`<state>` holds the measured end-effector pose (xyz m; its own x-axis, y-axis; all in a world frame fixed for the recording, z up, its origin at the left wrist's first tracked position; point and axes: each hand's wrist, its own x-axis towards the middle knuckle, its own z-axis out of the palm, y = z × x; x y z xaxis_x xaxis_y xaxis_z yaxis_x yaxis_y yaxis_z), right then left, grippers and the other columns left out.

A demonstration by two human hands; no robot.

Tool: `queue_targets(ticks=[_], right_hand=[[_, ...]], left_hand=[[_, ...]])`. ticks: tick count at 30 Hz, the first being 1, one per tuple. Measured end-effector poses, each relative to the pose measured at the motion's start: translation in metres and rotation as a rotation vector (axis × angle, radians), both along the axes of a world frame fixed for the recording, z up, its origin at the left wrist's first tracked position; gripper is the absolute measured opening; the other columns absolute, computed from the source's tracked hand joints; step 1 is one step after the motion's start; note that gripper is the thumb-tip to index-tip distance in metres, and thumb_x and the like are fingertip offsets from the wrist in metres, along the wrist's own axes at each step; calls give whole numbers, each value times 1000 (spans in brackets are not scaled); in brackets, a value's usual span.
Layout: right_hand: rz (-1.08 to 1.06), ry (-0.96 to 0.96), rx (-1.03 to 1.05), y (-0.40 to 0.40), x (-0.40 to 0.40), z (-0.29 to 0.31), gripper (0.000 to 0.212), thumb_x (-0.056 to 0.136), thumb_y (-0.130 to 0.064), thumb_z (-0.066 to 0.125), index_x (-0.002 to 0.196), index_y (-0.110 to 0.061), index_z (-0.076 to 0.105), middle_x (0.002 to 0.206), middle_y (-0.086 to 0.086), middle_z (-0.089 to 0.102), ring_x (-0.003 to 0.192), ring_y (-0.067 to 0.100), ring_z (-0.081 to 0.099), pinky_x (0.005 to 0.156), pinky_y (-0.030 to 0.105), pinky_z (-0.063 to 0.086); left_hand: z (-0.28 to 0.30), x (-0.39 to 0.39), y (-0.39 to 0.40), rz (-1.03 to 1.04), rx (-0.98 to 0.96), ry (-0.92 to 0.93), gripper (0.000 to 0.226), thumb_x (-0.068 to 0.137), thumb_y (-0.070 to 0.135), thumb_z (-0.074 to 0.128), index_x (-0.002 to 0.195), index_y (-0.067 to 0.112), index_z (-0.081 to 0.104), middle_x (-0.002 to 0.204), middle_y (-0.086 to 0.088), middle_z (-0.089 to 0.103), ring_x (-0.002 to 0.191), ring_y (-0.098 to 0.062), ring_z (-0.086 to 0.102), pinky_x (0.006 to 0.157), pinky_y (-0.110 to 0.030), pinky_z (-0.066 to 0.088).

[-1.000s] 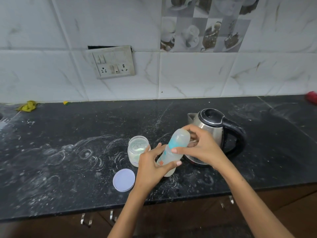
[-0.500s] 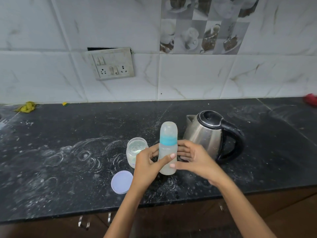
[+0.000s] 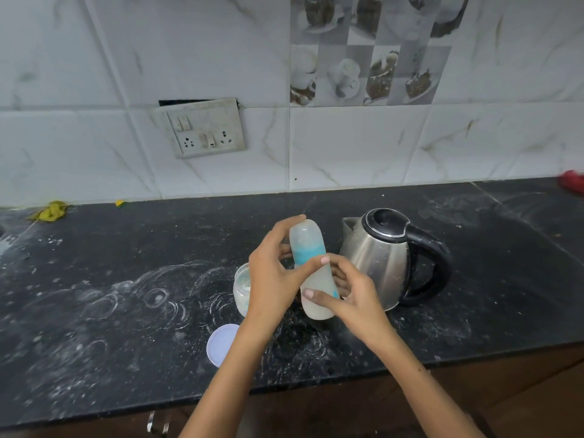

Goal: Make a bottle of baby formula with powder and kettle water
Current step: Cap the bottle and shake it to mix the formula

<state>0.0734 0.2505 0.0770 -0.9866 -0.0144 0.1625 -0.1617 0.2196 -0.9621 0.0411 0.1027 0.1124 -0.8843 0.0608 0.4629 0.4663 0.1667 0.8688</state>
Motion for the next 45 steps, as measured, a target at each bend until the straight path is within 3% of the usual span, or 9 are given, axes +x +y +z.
queue_targets(ticks=[6,13,20,23,27,32,35,40,45], right_hand=[[298,-240,-360,12,2,7,50,79,-30,68,125,-12,63,119,15,69,113,31,64,98,47,49],[113,-12,-75,7,1,4,46,85,-21,68,130,-23,57,116,0,70,108,15,66,92,31,54],[302,-243,-382,13,2,5,42,86,-27,60,124,-11,64,118,17,69,108,30,65,92,44,51],[173,-130,-245,8,3,4,39,85,-24,63,123,-19,63,116,7,70,106,18,66,86,29,55],[76,7,89,4,5,-6,44,84,-34,65,128,-30,58,113,-3,70,104,14,66,90,38,55],[314,-332,-590,6,12,5,37,83,-27,58,114,-11,71,107,21,71,94,29,68,85,37,55],[252,-289,-505,7,9,3,37,84,-28,59,116,-13,69,111,19,71,100,29,67,92,43,51],[94,-52,-145,5,7,-1,38,86,-26,63,124,-20,61,110,5,71,100,15,67,84,26,53],[184,-262,-442,14,12,4,38,84,-28,58,118,-11,67,111,17,71,98,25,68,82,30,56]], left_hand=[[2,-32,-31,-775,266,-381,72,80,7,72,142,10,35,132,-27,52,123,-43,49,99,-53,44],[4,-24,-14,-260,102,-184,61,64,19,87,120,18,63,110,-4,70,98,-18,68,83,-33,54],[-7,-38,-32,-751,348,-404,68,78,15,73,139,15,44,132,-22,56,124,-37,51,100,-45,45],[-14,-30,-28,-539,309,-347,58,80,7,72,134,14,52,127,-12,62,119,-26,58,96,-39,49],[-17,-17,-10,-252,300,-260,59,62,8,86,116,10,62,110,-12,69,102,-28,67,85,-48,55],[-15,-31,-20,-732,479,-461,63,71,10,80,127,9,50,127,-29,56,117,-44,54,98,-56,44],[-13,-37,-26,-761,388,-469,63,78,11,75,135,12,46,131,-24,55,123,-38,52,100,-47,45],[-3,-23,-12,-277,130,-262,53,68,9,82,118,14,64,106,-7,71,96,-23,69,79,-32,57],[-4,-33,-12,-450,194,-361,56,69,10,81,121,11,61,110,-16,69,95,-28,67,80,-35,54]])
